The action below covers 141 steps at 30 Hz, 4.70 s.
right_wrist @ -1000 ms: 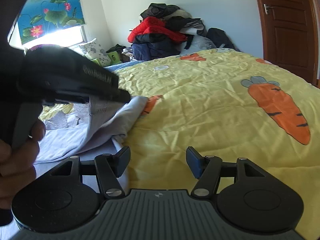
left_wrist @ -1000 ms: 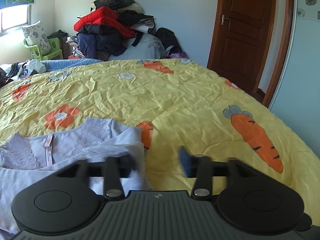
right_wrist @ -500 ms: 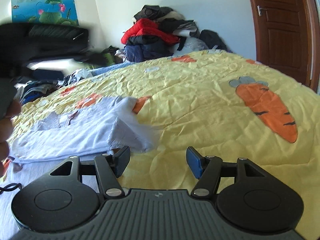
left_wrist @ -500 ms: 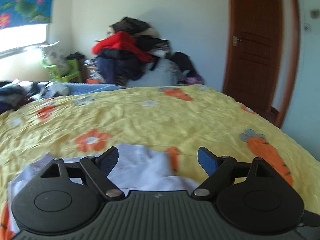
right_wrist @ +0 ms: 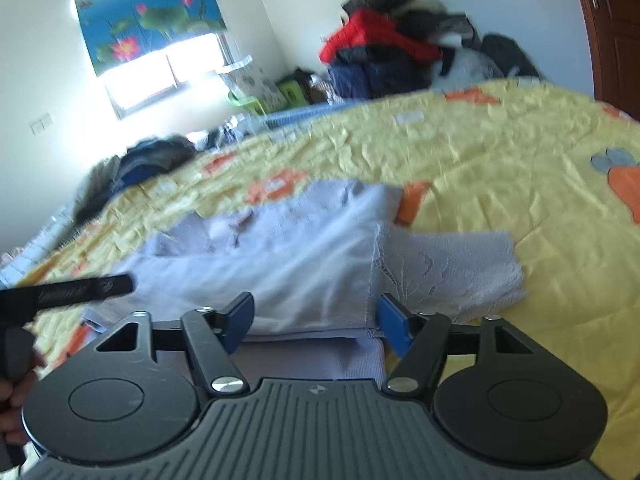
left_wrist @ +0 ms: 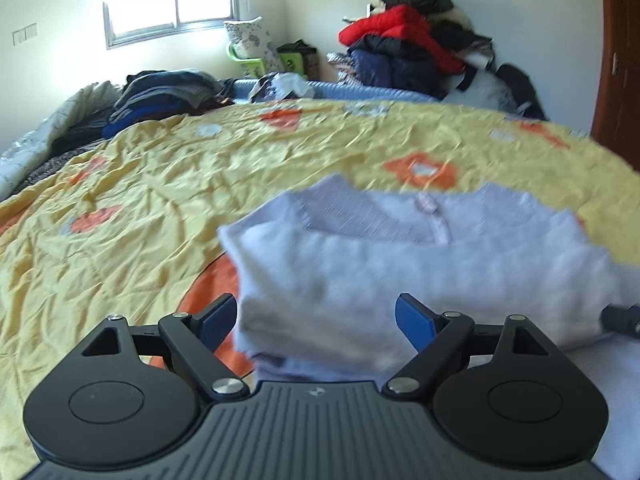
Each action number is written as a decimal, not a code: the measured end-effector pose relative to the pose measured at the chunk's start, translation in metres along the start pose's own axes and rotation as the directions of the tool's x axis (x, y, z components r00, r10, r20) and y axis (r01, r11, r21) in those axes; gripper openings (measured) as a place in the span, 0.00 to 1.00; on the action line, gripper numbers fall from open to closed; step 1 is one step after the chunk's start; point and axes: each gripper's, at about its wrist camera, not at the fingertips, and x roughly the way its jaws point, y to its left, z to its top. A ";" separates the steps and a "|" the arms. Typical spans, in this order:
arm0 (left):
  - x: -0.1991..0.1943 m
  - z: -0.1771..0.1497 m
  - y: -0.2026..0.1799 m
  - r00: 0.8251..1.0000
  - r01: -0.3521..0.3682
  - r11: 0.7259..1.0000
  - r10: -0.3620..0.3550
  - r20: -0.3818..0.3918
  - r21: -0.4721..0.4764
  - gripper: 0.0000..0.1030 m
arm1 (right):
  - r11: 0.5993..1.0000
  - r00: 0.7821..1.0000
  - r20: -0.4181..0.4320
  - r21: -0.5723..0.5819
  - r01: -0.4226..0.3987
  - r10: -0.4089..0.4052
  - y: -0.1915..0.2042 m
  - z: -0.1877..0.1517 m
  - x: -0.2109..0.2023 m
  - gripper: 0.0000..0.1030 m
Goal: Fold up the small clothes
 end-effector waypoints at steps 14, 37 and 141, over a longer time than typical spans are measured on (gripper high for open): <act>0.002 -0.018 0.009 0.999 -0.003 1.000 0.003 -0.033 0.002 0.85 | 0.993 0.995 -0.011 -0.052 0.103 -0.104 0.008 -0.012 0.000 0.73; -0.001 -0.044 0.027 0.999 0.026 0.993 -0.029 -0.026 -0.114 1.00 | 0.958 0.981 -0.064 -0.235 0.165 -0.185 0.027 -0.036 -0.004 1.00; -0.002 -0.025 0.001 0.998 0.045 0.993 -0.049 0.031 0.110 1.00 | 0.926 0.992 -0.019 -0.361 0.108 -0.123 0.063 -0.004 0.016 0.48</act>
